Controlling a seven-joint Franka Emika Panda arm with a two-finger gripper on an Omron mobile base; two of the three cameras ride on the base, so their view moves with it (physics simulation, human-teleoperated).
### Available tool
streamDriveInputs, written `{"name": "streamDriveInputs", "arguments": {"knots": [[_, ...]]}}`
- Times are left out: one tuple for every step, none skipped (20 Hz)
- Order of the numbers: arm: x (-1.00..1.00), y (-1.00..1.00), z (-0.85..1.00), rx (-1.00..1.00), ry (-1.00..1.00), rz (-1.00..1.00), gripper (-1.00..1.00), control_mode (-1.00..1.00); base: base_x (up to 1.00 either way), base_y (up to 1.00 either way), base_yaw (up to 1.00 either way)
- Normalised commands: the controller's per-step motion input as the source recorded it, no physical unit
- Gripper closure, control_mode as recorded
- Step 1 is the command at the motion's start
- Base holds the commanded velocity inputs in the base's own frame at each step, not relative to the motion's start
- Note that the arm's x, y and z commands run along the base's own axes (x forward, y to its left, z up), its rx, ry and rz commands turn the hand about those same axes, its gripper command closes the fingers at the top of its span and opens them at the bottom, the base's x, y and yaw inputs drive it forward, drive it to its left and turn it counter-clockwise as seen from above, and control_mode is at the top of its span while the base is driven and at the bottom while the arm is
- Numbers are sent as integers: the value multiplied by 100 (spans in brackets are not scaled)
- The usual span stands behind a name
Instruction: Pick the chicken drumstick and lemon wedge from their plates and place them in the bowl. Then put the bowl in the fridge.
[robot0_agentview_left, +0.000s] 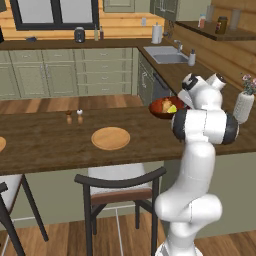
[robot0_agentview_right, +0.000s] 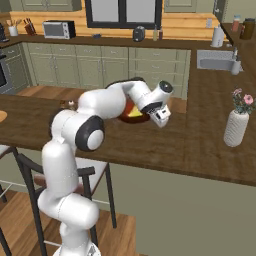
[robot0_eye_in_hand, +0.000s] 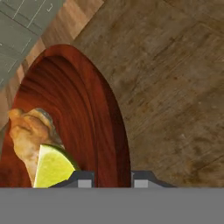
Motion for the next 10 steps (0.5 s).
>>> {"name": "streamDriveInputs", "arguments": {"knots": [[-77,20,100,0,-41,-5,100,-100,0,0,0],[-69,37,100,0,-36,-7,100,-100,0,0,0],[-80,42,100,0,-35,-7,100,-100,0,0,0],[-94,49,100,0,-33,-8,100,-100,0,0,0],[-100,56,100,4,-22,-5,100,-100,0,0,0],[-100,56,100,9,-10,-4,100,-100,0,0,0],[-100,61,100,9,-7,-4,100,-100,0,0,0],[-100,59,93,8,-9,-4,100,-100,0,0,0],[-100,64,78,7,-7,-3,100,-100,0,0,0],[-100,66,59,5,0,-2,100,-100,0,0,0]]}}
